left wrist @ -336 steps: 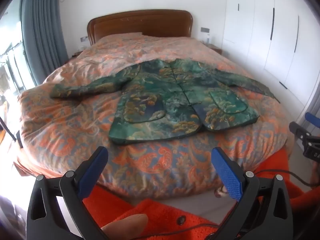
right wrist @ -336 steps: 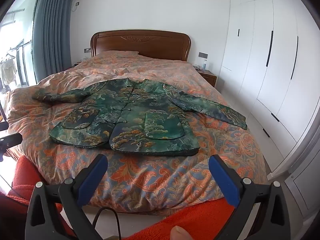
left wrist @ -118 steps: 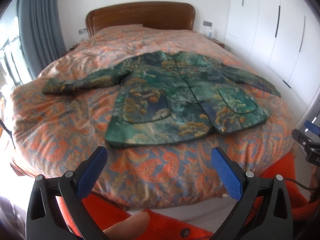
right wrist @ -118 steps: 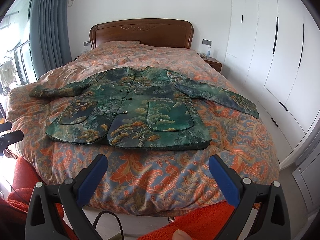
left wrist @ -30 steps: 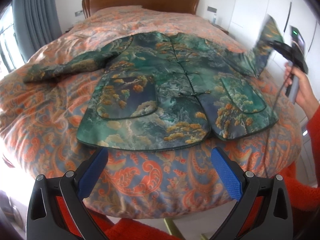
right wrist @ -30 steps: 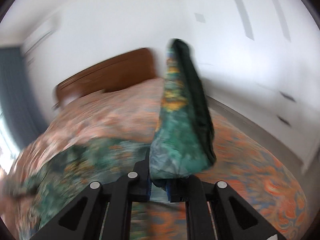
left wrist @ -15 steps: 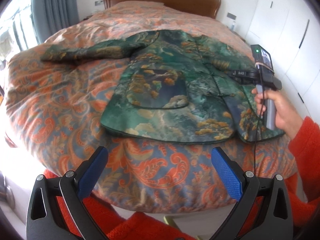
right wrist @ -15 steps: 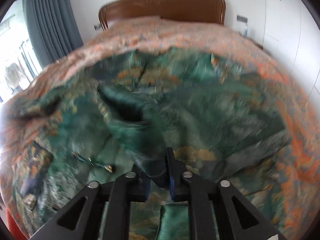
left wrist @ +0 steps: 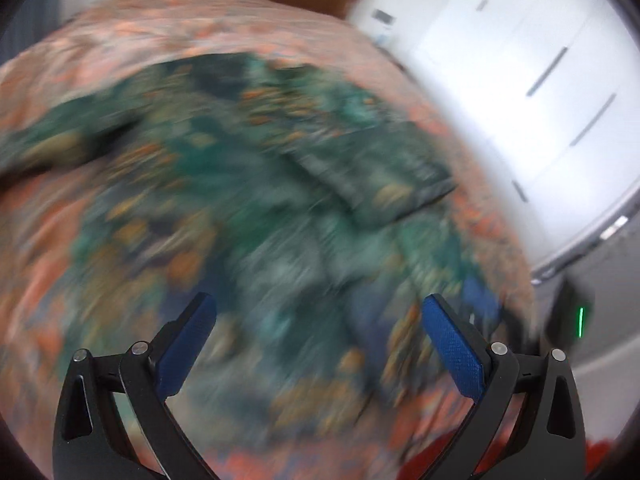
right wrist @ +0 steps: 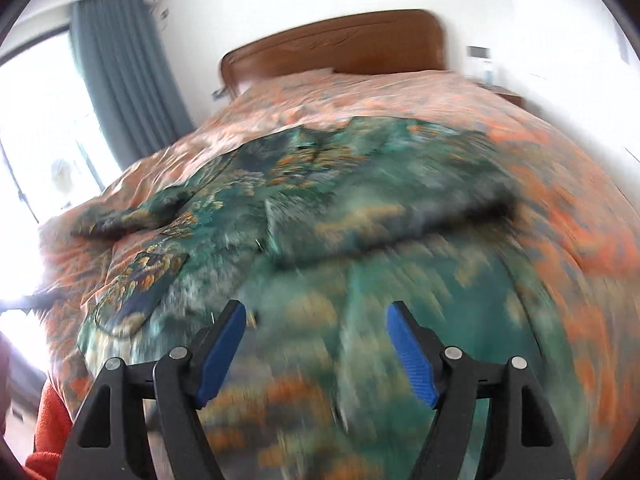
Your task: Fold large clothes
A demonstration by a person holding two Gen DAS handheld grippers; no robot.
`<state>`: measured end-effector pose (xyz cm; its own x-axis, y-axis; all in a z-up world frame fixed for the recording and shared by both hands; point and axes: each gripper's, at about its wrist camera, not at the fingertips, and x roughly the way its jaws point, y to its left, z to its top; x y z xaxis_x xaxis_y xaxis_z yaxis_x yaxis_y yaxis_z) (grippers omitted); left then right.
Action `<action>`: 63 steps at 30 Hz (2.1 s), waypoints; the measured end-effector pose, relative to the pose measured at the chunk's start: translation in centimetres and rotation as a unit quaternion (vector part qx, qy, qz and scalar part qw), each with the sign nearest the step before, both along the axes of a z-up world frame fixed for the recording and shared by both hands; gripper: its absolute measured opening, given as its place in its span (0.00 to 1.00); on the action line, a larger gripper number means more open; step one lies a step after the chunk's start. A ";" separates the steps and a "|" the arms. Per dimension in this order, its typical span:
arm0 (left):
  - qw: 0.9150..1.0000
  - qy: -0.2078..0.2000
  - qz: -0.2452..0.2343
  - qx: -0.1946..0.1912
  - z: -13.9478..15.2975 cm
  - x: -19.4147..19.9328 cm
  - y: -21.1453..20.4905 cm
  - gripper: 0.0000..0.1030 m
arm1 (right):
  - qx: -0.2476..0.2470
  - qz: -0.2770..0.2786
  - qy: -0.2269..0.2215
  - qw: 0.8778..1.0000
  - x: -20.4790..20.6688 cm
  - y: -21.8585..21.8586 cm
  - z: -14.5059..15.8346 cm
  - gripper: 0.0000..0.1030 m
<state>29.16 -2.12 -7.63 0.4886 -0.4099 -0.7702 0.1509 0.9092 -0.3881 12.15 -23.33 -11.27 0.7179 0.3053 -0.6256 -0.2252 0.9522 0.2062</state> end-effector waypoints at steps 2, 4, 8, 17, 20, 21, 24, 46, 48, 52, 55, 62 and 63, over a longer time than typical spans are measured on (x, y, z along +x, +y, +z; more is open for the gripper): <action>1.000 0.013 -0.016 -0.002 -1.1 4.0 -2.1 0.99 | 0.013 -0.029 0.003 0.999 -2.0 -1.2 -0.9 0.73; 1.000 0.022 -0.015 0.015 -2.8 7.9 -4.4 0.97 | 0.045 -0.055 0.003 0.997 -4.1 -2.5 -1.9 0.73; 0.997 0.064 -0.003 0.034 -5.9 12.5 -6.9 0.74 | 0.049 -0.071 -0.025 0.996 -6.7 -3.2 -2.8 0.73; 0.992 0.080 0.020 0.101 -5.8 15.8 -8.6 0.09 | 0.023 -0.054 -0.049 0.997 -7.2 -3.1 -3.3 0.73; 0.989 0.044 0.036 0.137 -3.2 17.6 -7.6 0.08 | 0.021 -0.053 -0.056 0.997 -7.5 -3.3 -3.5 0.73; 0.988 0.036 0.045 0.141 -2.5 18.2 -7.0 0.08 | 0.021 -0.052 -0.058 0.997 -7.5 -3.2 -3.6 0.73; 0.985 0.021 0.077 0.155 -1.2 20.4 -4.5 0.08 | 0.021 -0.048 -0.056 0.997 -7.4 -3.2 -3.9 0.73; 0.982 0.004 0.098 0.162 -10.3 21.8 -1.1 0.22 | 0.032 -0.057 0.021 0.998 5.1 -7.7 1.7 0.73; 0.982 -0.003 0.094 0.165 -10.6 21.4 -1.3 0.22 | 0.008 -0.051 0.031 0.998 10.2 -8.9 2.5 0.73; 0.981 -0.016 0.097 0.166 -10.8 21.1 -1.5 0.22 | -0.021 -0.043 0.063 0.997 20.7 -9.9 1.7 0.54; 0.982 -0.019 0.098 0.157 -11.0 21.2 -1.2 0.22 | -0.052 -0.021 0.047 0.997 24.4 -9.0 0.5 0.51; 0.985 -0.028 0.099 0.135 -11.8 20.9 -0.5 0.23 | -0.055 -0.002 0.143 0.988 28.7 -8.1 -5.2 0.51; 0.985 -0.031 0.100 0.134 -11.8 20.9 -0.5 0.23 | -0.051 -0.001 0.149 0.988 28.9 -8.2 -5.4 0.51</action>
